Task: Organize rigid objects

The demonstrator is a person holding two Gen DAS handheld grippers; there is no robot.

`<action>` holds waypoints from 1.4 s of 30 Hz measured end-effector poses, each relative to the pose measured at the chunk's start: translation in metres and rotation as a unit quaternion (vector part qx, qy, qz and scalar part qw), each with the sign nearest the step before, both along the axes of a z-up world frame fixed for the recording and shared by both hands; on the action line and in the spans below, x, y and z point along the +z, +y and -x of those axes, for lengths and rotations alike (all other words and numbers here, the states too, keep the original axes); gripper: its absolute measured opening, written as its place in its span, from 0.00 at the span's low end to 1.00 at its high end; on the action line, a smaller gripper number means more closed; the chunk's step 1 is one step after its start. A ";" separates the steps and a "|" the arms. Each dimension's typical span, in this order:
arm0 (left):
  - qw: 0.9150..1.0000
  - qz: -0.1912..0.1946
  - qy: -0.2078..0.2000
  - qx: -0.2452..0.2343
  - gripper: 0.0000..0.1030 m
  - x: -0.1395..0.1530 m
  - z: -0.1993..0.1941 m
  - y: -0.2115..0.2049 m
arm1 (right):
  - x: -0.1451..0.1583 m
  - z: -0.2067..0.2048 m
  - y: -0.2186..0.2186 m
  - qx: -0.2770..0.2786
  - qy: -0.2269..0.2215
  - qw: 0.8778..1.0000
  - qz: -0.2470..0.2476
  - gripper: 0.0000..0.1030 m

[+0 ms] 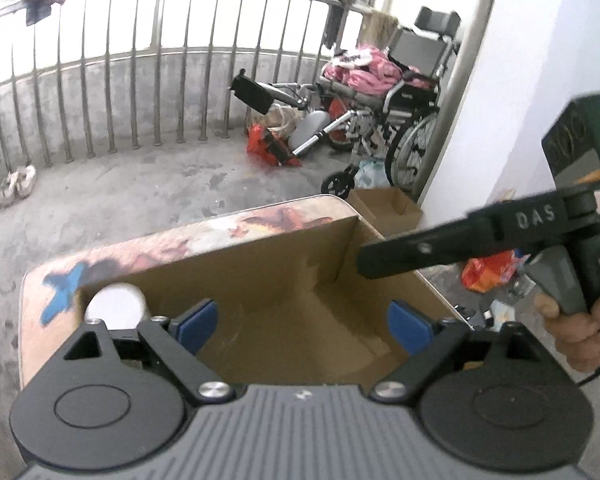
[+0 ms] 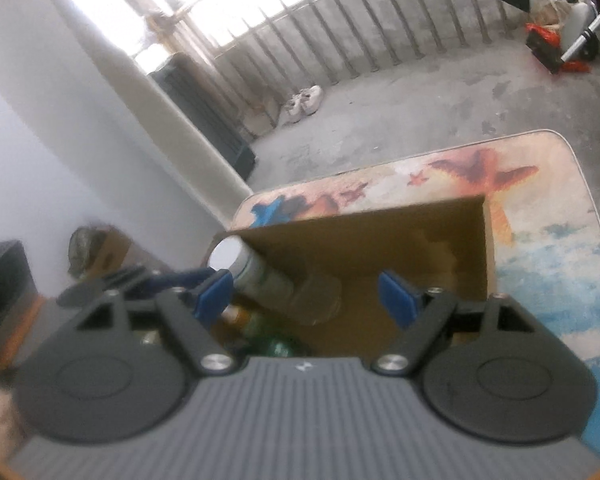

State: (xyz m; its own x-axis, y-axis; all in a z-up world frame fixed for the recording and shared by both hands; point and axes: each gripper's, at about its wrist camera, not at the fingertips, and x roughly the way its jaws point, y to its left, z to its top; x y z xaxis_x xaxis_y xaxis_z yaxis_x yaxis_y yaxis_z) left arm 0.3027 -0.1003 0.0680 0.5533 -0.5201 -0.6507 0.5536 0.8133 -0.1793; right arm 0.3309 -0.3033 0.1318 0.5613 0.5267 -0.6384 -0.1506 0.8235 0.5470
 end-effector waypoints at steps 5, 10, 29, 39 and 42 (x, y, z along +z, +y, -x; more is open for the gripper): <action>0.999 0.031 0.029 0.031 0.90 -0.012 0.019 0.044 | -0.004 0.020 0.022 0.034 0.025 0.999 0.018 0.78; 0.996 0.021 0.084 0.019 0.85 -0.037 0.014 0.056 | -0.025 0.016 0.056 0.069 0.069 0.995 0.034 0.78; 0.994 -0.001 0.105 -0.026 0.77 -0.062 0.002 0.054 | -0.121 -0.046 0.090 0.088 0.216 0.972 0.002 0.78; 0.994 -0.009 0.098 -0.037 0.77 -0.063 0.007 0.048 | -0.139 -0.056 0.096 0.125 0.268 0.955 -0.035 0.76; 0.994 -0.009 0.098 -0.039 0.77 -0.063 0.008 0.049 | -0.141 -0.063 0.101 0.130 0.276 0.952 -0.036 0.74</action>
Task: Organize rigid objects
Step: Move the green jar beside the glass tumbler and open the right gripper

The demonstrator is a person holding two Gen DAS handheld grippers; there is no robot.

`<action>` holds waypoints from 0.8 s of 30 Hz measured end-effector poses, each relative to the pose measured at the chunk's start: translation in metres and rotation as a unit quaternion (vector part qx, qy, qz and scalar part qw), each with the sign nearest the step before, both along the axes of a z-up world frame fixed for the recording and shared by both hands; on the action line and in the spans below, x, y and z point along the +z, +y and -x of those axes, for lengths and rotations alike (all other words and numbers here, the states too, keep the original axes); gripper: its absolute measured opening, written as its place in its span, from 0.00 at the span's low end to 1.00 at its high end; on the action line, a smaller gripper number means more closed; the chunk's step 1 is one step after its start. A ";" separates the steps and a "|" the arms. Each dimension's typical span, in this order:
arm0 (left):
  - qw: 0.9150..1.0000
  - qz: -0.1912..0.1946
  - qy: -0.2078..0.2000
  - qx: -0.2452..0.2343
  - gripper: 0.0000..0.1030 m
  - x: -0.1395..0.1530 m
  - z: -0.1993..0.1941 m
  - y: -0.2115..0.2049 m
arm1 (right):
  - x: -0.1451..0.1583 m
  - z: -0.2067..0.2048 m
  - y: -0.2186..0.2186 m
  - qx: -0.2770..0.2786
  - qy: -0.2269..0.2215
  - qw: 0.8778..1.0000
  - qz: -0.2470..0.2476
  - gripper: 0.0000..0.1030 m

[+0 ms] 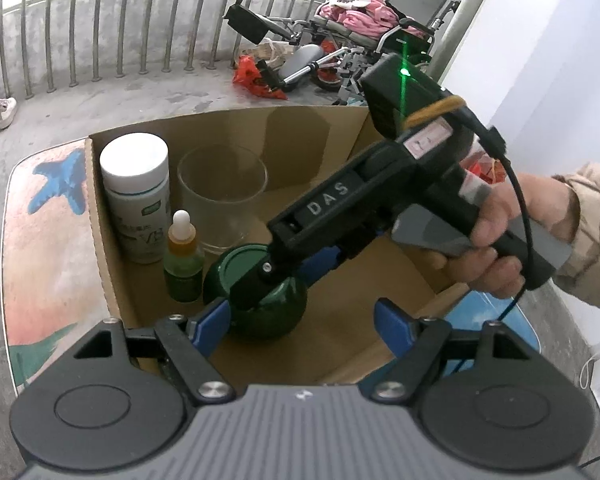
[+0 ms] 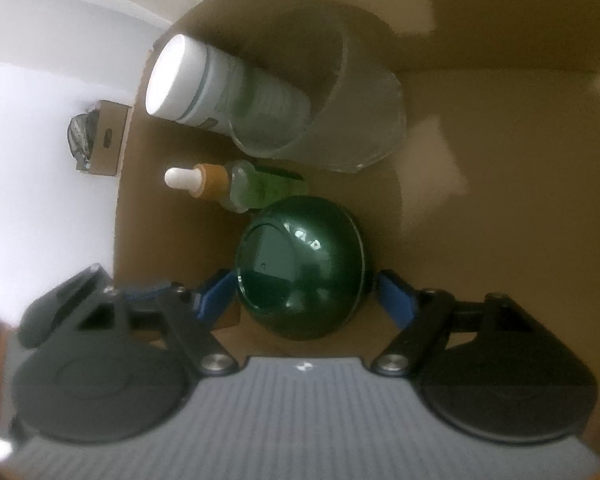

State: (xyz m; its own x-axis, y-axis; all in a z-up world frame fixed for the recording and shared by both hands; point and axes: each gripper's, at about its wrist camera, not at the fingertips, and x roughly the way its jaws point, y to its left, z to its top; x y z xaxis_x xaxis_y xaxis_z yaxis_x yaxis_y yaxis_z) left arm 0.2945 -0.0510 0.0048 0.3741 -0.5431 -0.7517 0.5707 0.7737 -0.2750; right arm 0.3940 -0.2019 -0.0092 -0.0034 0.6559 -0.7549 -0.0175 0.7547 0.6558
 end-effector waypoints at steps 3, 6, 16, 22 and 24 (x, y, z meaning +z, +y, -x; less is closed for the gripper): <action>1.000 0.007 0.002 0.000 0.77 0.000 0.000 0.002 | 0.001 -0.006 0.003 0.003 -0.005 1.000 0.001 0.74; 1.000 0.010 0.003 -0.002 0.77 0.000 0.000 0.004 | -0.004 -0.011 0.000 -0.006 -0.004 1.000 -0.009 0.73; 1.000 0.020 0.007 0.000 0.77 0.001 0.001 0.009 | 0.026 0.010 -0.004 0.028 -0.096 0.991 0.090 0.72; 1.000 0.024 0.006 0.000 0.77 0.000 0.003 0.010 | 0.051 0.017 -0.024 0.052 -0.165 0.958 0.227 0.72; 1.000 0.026 0.003 -0.001 0.77 0.001 0.005 0.009 | 0.055 0.014 -0.028 0.061 -0.195 0.936 0.286 0.72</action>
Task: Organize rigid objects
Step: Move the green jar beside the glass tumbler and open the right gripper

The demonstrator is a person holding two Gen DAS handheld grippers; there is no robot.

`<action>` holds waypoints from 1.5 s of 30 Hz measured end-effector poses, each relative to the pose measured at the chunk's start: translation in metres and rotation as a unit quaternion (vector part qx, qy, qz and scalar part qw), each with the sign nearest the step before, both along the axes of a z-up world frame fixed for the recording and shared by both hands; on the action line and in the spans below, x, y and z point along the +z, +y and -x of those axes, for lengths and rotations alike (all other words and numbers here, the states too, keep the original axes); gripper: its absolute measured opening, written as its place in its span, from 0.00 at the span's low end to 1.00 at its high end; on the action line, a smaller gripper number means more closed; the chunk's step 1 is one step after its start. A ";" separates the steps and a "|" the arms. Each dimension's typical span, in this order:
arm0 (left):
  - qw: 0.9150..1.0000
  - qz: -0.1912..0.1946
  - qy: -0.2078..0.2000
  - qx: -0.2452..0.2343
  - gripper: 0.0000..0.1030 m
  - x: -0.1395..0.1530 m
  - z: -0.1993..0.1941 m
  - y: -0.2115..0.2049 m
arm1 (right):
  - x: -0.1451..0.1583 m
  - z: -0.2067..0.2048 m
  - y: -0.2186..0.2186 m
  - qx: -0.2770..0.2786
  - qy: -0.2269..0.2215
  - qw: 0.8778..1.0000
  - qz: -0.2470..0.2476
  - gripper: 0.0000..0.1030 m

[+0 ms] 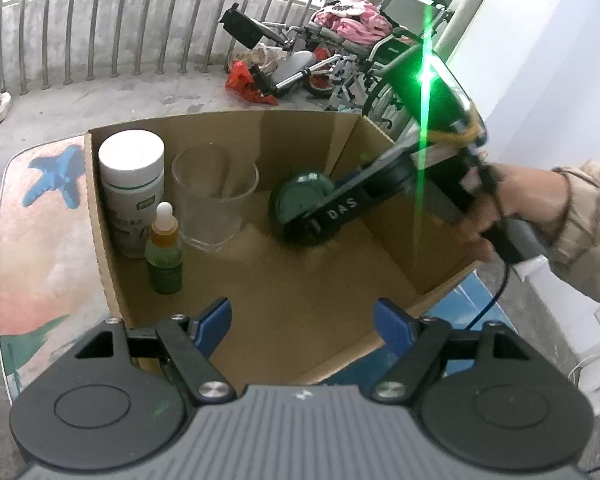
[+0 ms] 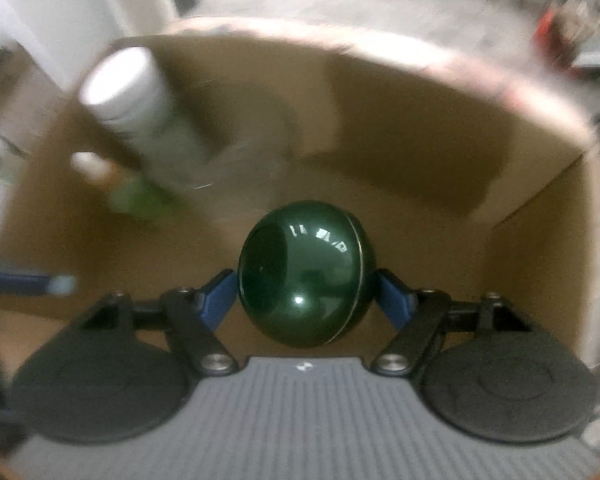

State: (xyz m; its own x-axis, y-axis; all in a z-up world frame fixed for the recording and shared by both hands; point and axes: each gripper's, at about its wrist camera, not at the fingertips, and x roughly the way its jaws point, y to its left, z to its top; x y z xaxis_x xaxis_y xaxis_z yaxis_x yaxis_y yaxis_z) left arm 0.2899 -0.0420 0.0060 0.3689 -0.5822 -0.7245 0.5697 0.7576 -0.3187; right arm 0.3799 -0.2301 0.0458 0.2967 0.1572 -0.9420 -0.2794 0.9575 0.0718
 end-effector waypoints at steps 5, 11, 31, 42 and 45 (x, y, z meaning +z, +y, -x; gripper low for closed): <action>1.000 0.001 -0.004 0.000 0.77 0.001 0.000 0.003 | -0.003 -0.001 0.022 0.054 -0.072 0.986 0.142 0.73; 1.000 0.003 -0.003 0.003 0.77 0.001 0.000 0.006 | -0.008 0.016 0.069 0.144 -0.105 0.961 0.213 0.73; 1.000 0.015 -0.003 0.011 0.78 0.006 0.004 0.014 | 0.010 0.038 0.080 0.163 -0.074 0.976 0.125 0.69; 1.000 0.017 -0.006 0.008 0.78 0.008 0.004 0.016 | 0.017 0.051 0.084 0.174 -0.029 0.980 0.093 0.84; 1.000 0.018 -0.005 0.008 0.78 0.008 0.005 0.017 | 0.023 0.050 0.079 0.163 -0.026 0.983 0.076 0.84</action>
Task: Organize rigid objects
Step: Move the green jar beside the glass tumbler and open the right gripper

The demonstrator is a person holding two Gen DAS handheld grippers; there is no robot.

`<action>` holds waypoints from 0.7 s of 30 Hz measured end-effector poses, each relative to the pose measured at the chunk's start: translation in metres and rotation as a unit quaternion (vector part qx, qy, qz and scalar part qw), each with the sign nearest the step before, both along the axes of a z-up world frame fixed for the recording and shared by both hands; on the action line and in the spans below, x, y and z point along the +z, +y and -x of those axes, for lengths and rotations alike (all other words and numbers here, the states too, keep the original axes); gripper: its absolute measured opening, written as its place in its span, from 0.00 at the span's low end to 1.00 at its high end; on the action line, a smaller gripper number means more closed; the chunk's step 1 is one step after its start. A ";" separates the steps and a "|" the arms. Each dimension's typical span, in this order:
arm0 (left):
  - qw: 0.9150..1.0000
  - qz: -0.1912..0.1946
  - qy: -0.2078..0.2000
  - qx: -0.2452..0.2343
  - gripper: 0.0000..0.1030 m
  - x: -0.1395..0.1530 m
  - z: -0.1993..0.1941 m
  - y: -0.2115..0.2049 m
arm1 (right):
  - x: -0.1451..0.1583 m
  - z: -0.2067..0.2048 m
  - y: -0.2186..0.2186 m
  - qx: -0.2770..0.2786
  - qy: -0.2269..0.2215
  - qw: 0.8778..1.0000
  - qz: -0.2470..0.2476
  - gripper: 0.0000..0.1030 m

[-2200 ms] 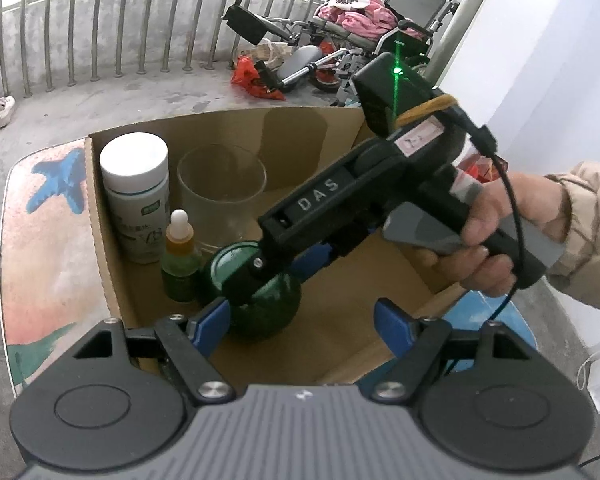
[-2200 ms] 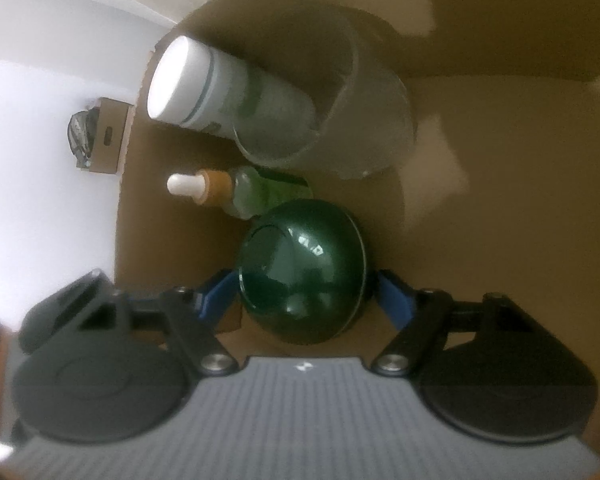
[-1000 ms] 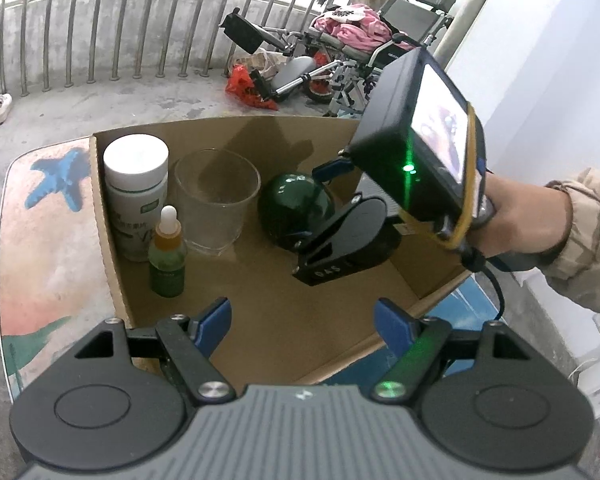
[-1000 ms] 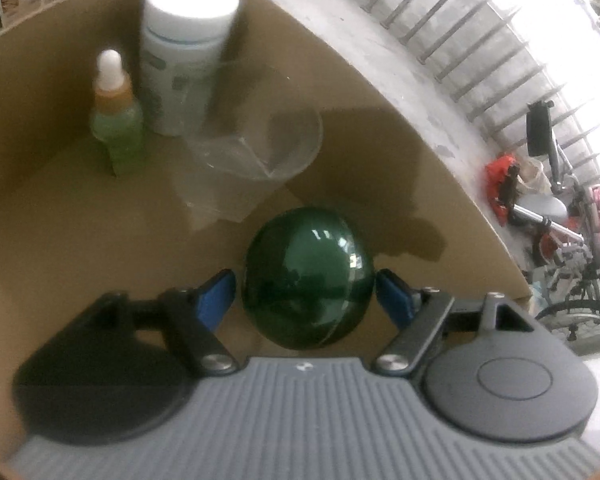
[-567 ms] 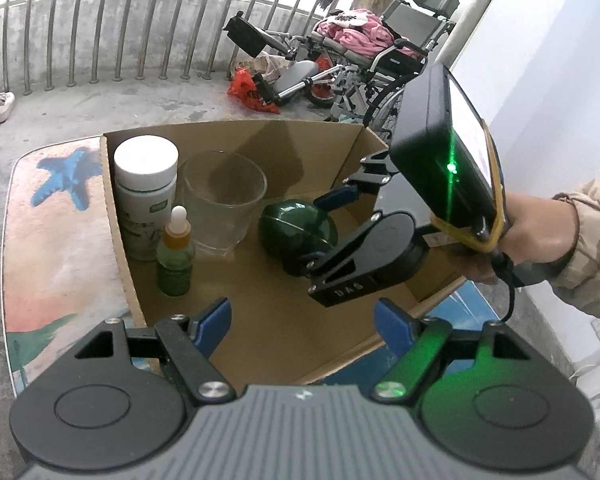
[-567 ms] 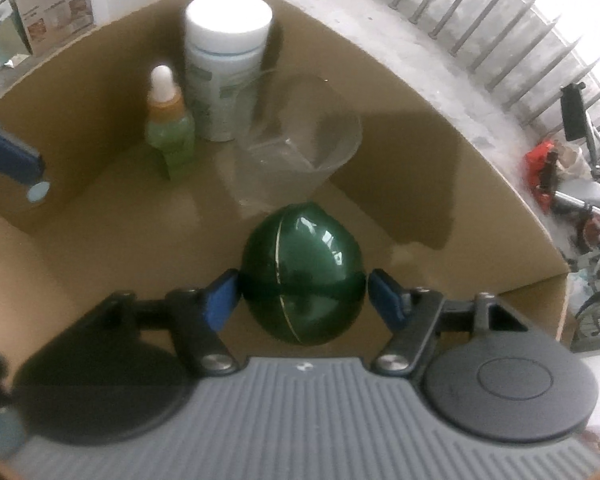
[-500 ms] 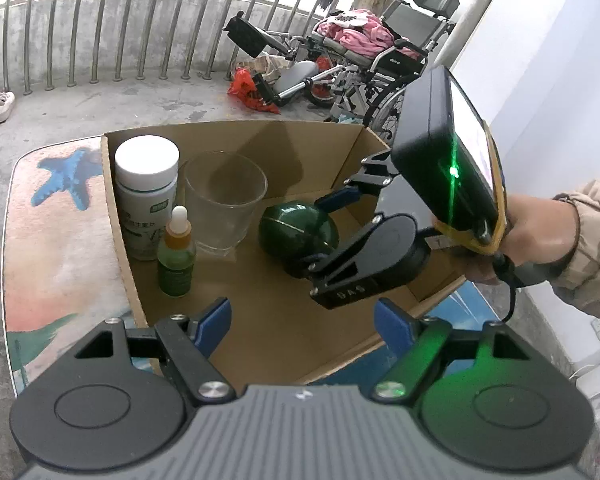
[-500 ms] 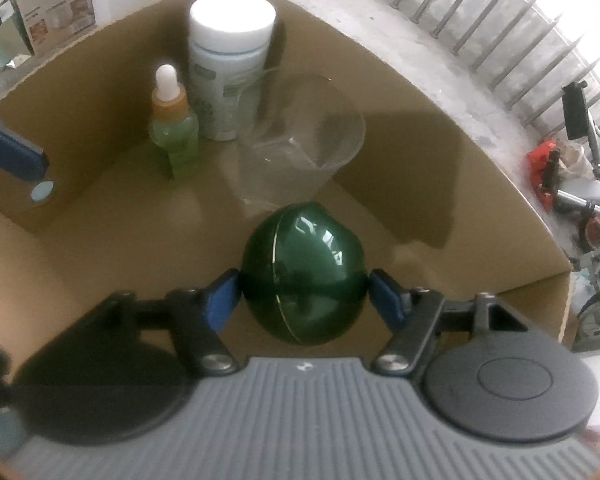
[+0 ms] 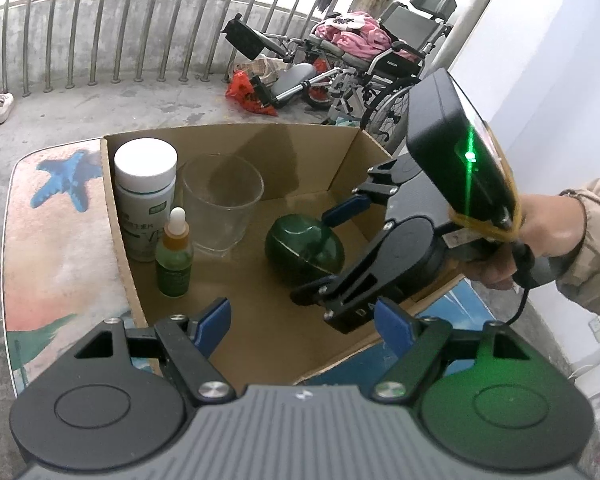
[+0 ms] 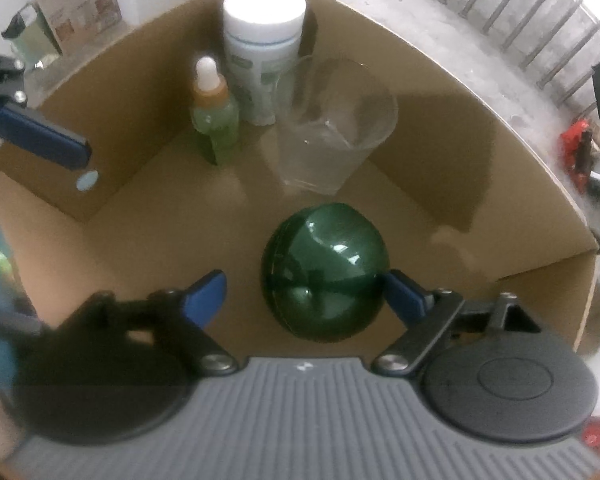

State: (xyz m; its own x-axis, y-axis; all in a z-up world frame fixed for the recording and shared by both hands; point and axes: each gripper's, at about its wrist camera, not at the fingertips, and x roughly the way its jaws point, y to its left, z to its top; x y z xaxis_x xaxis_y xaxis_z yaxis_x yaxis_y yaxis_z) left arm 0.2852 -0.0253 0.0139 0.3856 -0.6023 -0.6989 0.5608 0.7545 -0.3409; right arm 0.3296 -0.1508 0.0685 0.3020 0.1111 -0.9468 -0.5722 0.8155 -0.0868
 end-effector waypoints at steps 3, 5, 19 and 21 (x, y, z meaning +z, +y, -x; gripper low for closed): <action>1.000 0.003 0.000 0.000 0.78 0.001 0.003 0.001 | -0.002 -0.005 -0.003 -0.023 -0.003 1.000 -0.005 0.85; 1.000 0.006 -0.006 -0.001 0.78 0.004 0.006 0.003 | -0.001 -0.008 -0.007 -0.035 0.000 0.999 -0.023 0.85; 0.997 0.052 -0.035 0.046 0.80 0.013 0.045 0.034 | 0.006 0.001 -0.021 -0.077 0.032 0.992 -0.093 0.83; 0.995 0.063 -0.043 0.063 0.82 0.014 0.055 0.043 | 0.001 -0.001 -0.017 -0.075 0.048 0.991 -0.102 0.83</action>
State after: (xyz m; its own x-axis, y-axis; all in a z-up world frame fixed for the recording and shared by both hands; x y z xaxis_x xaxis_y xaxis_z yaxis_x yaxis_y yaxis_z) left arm 0.2307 0.0176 0.0283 0.5195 -0.6254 -0.5822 0.4956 0.7756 -0.3909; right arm 0.3302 -0.1680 0.0699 0.2394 0.2647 -0.9341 -0.4414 0.8866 0.1381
